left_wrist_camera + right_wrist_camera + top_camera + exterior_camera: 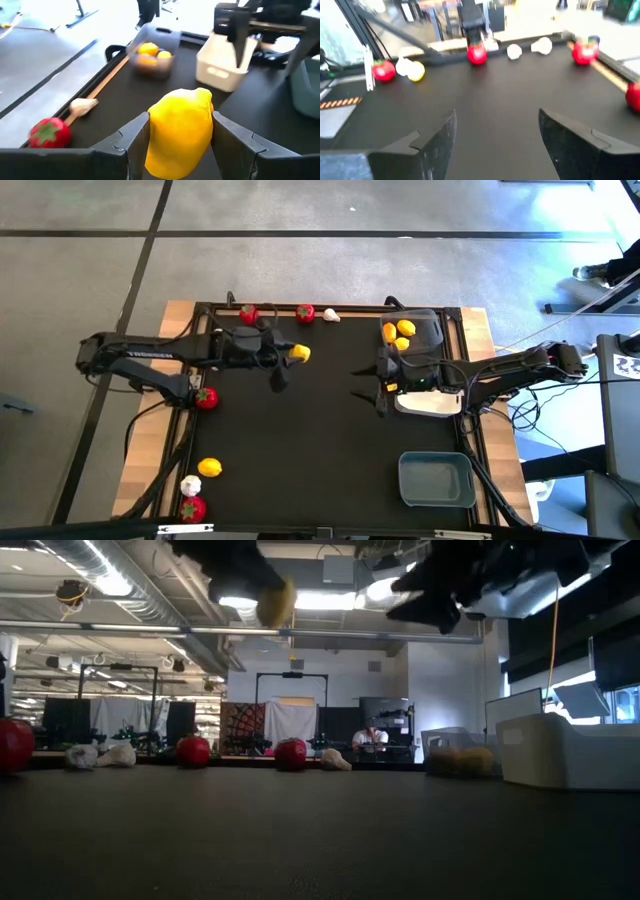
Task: Sort produce into baskets
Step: Put the lemon into the black bin
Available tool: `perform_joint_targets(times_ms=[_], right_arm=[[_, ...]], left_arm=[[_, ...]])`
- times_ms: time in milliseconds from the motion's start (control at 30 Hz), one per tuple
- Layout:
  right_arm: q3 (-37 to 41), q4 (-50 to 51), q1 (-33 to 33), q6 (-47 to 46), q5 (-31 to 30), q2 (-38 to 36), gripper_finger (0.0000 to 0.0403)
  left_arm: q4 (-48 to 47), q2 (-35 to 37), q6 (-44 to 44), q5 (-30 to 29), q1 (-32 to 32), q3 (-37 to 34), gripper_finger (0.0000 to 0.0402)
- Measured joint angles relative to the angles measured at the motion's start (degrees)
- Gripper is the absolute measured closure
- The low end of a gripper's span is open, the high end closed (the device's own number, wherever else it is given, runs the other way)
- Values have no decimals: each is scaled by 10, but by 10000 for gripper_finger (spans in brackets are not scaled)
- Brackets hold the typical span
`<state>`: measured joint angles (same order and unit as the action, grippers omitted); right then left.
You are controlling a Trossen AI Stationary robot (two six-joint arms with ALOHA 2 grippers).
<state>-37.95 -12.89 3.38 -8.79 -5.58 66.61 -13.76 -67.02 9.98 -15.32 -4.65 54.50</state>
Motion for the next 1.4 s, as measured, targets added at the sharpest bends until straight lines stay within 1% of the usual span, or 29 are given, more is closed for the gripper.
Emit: perform_joint_targets(times_ms=[167,300,367,600,733,967,1167,1267,1400], right_arm=[[-1,-65,0,15,0,8,123],[-1,-98,0,16,0,18,123],[0,-96,0,17,0,24,123],[0,-139,0,29,0,67,123],[0,-169,0,32,0,90,123],[0,-244,0,48,-11,125,123],[0,-274,0,63,-3,125,123],[0,-280,0,63,-1,125,137],[0,-278,0,65,1,125,194]], left_arm=[[57,-29,3,0,33,1,218],[106,-65,11,0,53,1,218],[141,-84,15,0,62,1,218],[263,-141,18,0,85,1,218],[305,-162,19,0,94,1,218],[314,-170,27,-2,99,1,218],[317,-170,31,-2,99,1,218],[325,-170,24,-2,99,1,218],[324,-170,21,-3,99,1,218]])
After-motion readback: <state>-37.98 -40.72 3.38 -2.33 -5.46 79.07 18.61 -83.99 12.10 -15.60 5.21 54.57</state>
